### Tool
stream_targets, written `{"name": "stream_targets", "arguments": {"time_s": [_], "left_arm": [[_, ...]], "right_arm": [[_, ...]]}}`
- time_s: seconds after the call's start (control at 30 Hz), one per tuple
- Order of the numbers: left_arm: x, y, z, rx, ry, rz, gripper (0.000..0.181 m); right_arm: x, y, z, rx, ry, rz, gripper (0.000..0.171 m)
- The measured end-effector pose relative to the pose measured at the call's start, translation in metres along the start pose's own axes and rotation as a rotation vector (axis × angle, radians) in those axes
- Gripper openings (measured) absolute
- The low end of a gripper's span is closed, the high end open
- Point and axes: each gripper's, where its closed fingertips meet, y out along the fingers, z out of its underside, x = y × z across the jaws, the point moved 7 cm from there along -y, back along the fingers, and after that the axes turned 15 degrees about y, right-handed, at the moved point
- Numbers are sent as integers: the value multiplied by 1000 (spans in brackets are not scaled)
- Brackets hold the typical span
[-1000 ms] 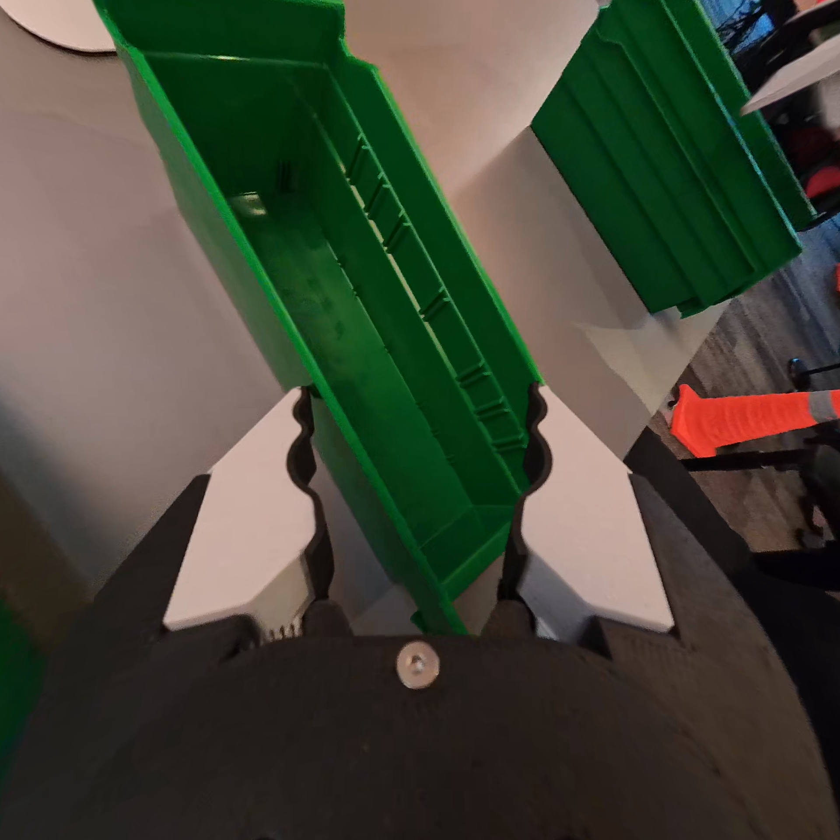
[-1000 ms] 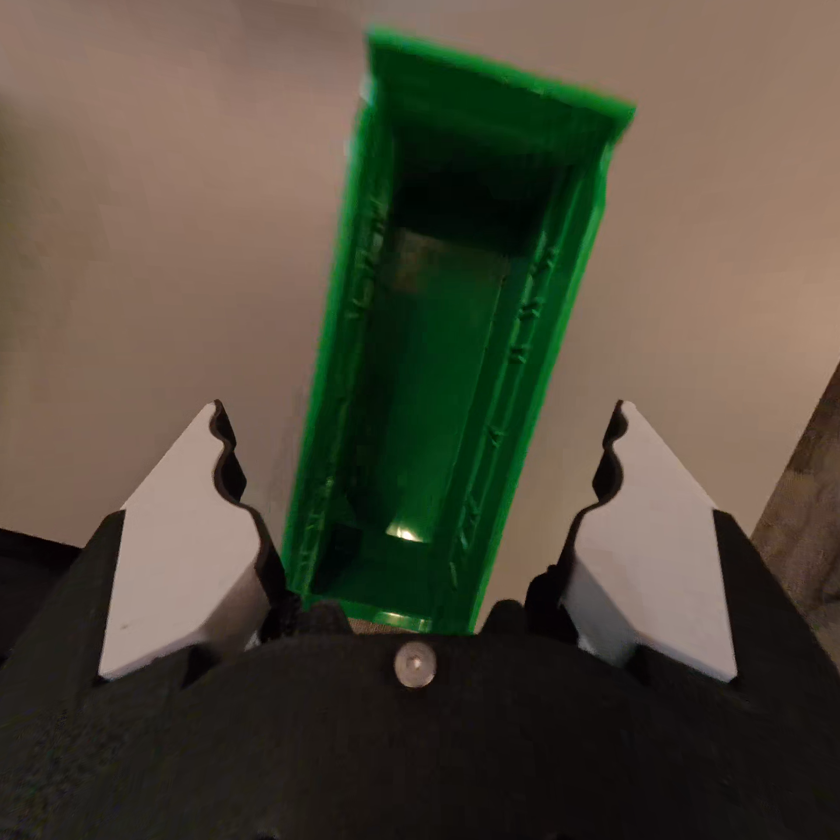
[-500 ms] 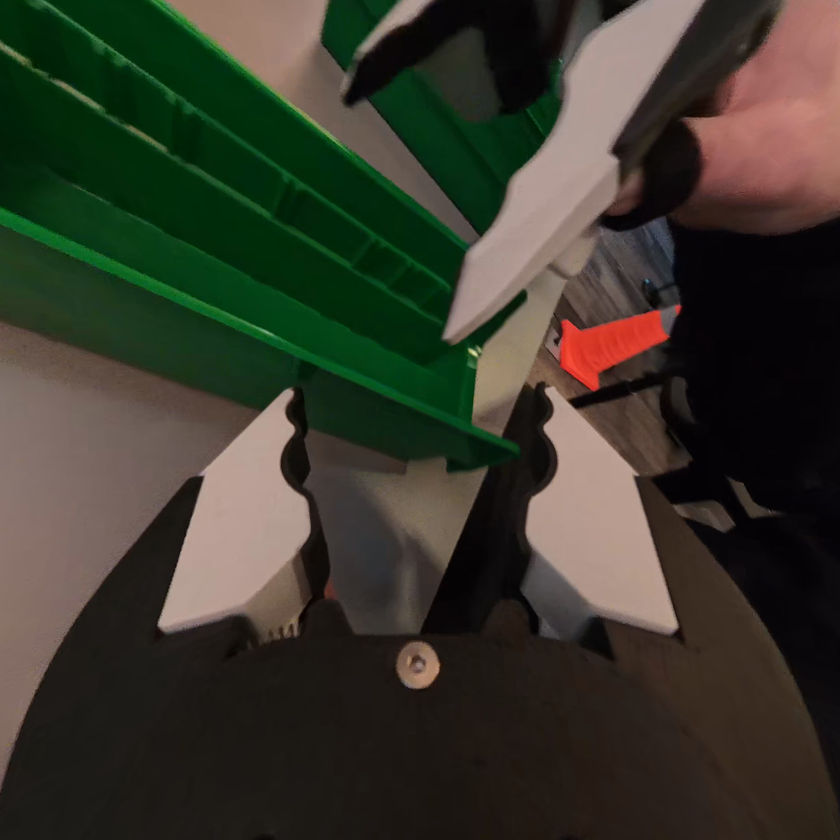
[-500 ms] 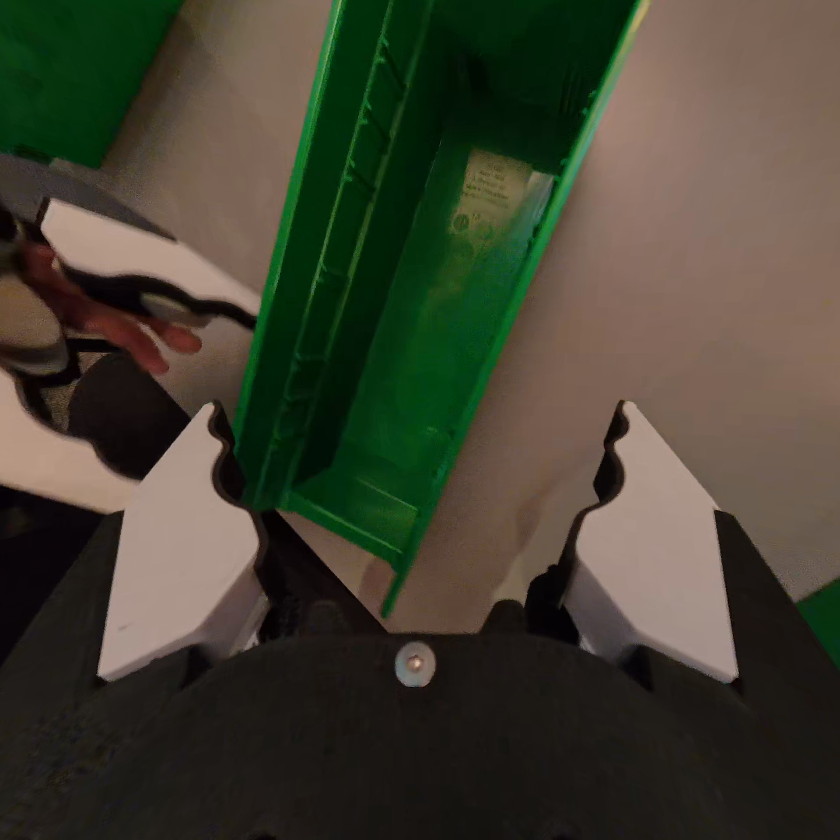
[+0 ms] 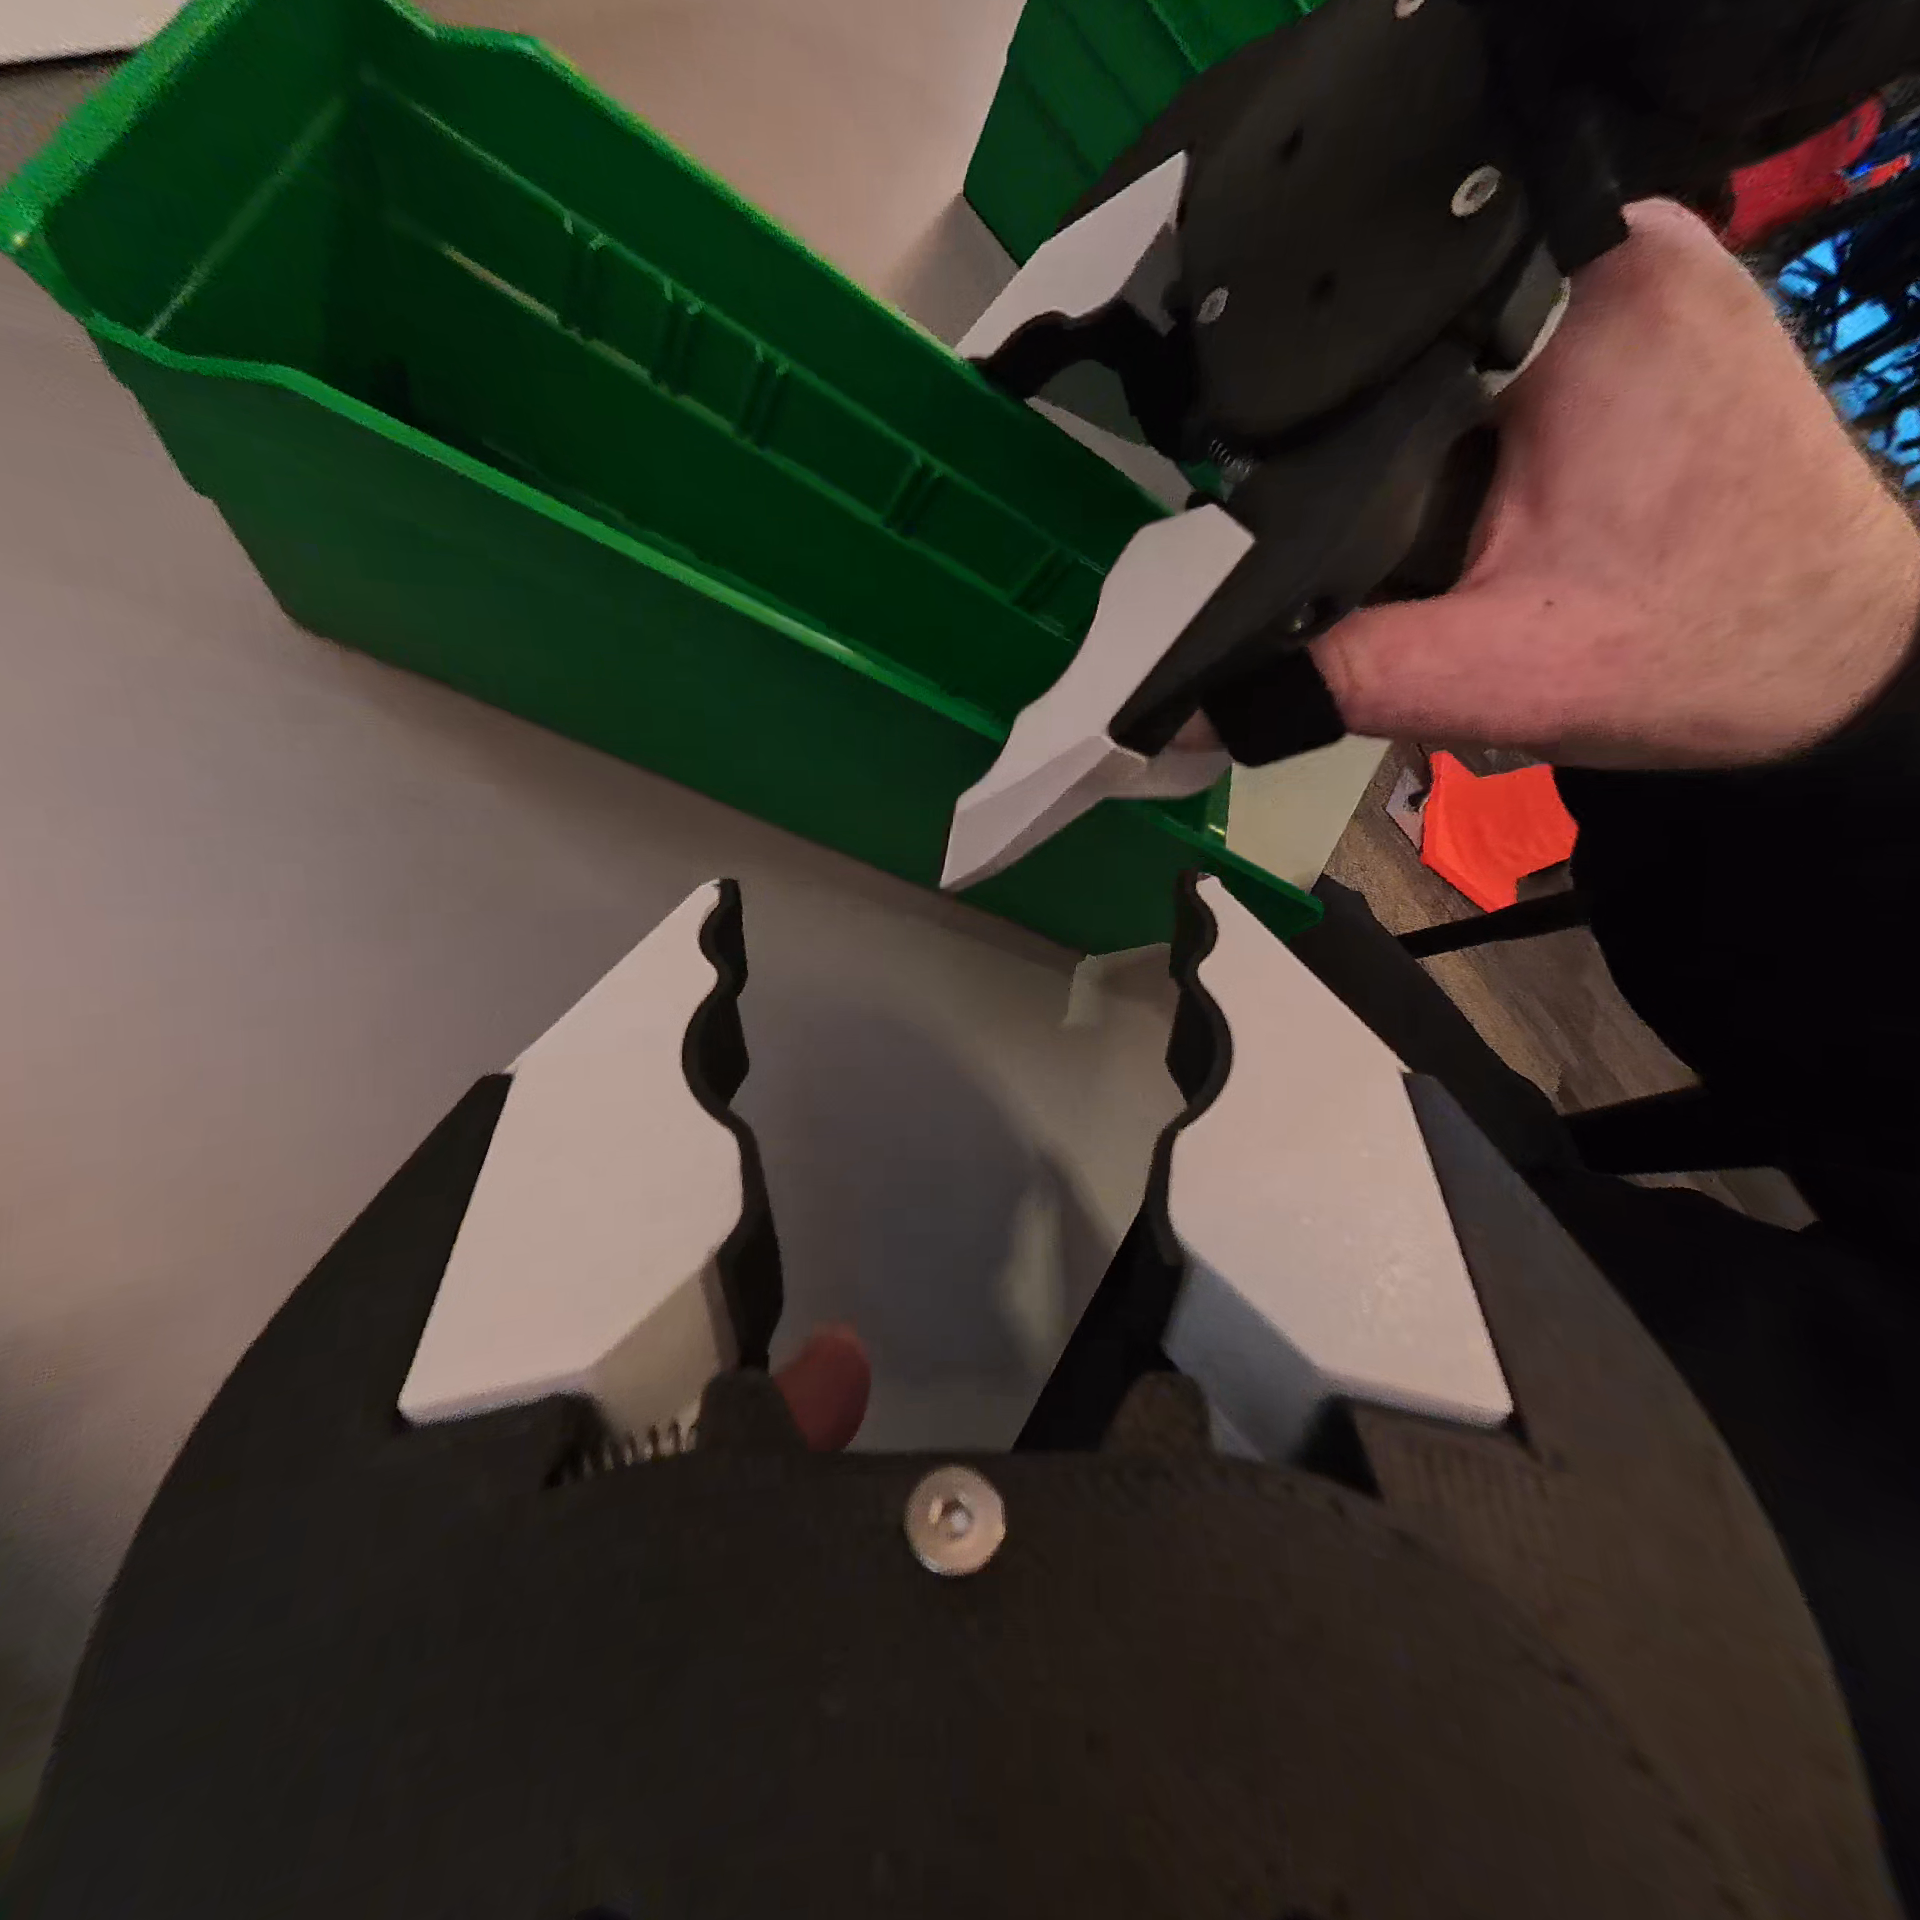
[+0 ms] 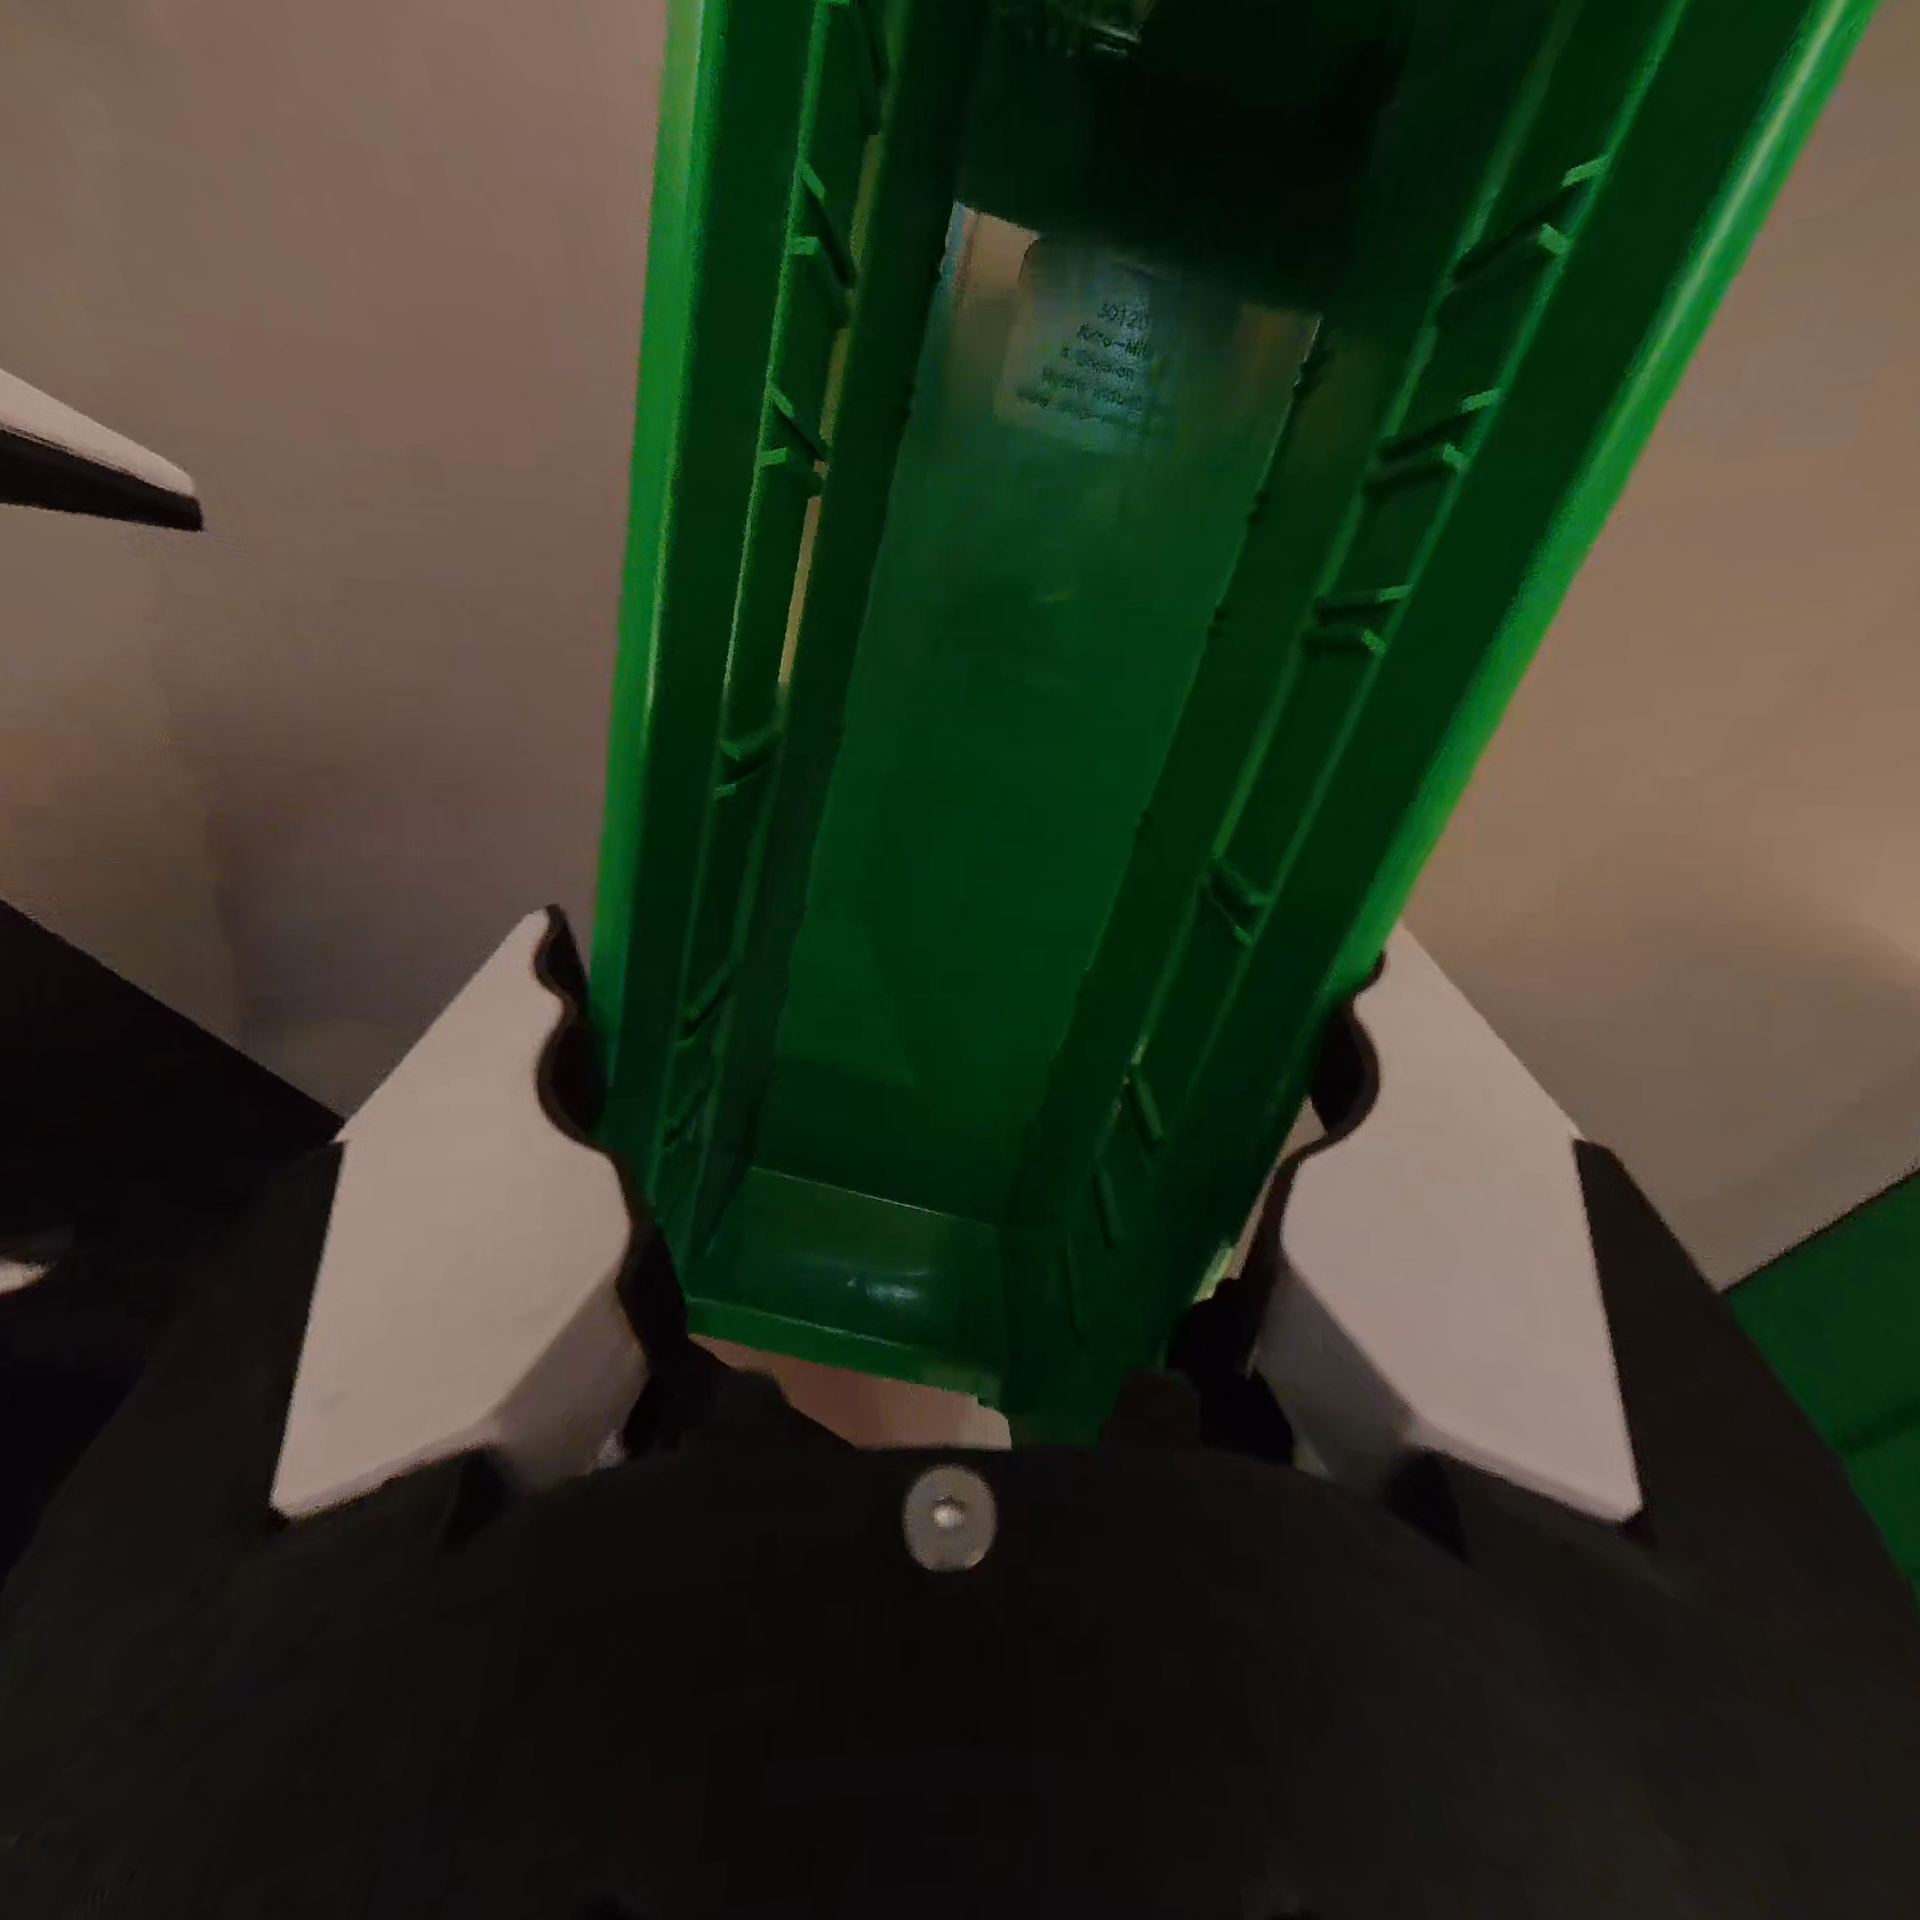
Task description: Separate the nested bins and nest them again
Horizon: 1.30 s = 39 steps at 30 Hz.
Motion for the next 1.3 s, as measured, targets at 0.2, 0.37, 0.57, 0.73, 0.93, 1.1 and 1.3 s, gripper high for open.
{"name": "stream_targets", "arguments": {"time_s": [0.2, 0.37, 0.57, 0.73, 0.93, 1.1, 1.3], "left_arm": [[-4, -7, -5, 2, 51, 1, 78], [-6, -19, -13, -22, 82, -17, 78], [-7, -54, -31, -100, 122, -81, 78], [1, -88, -39, -142, 154, -192, 78], [21, -141, -35, -162, 163, -380, 79], [53, -183, -10, -136, 79, -552, 82], [90, -207, 28, -92, -24, -676, 89]], "right_arm": [[-8, -6, 1, 27, -25, -34, 119], [-22, -12, 4, 6, 16, -93, 111], [-43, -28, 8, -29, 52, -126, 107], [-63, -46, 8, -69, 102, -174, 105], [-90, -92, 13, -145, 141, -205, 104], [-129, -169, 30, -288, 200, -243, 105], [-202, -228, 69, -379, 340, -113, 105]]}}
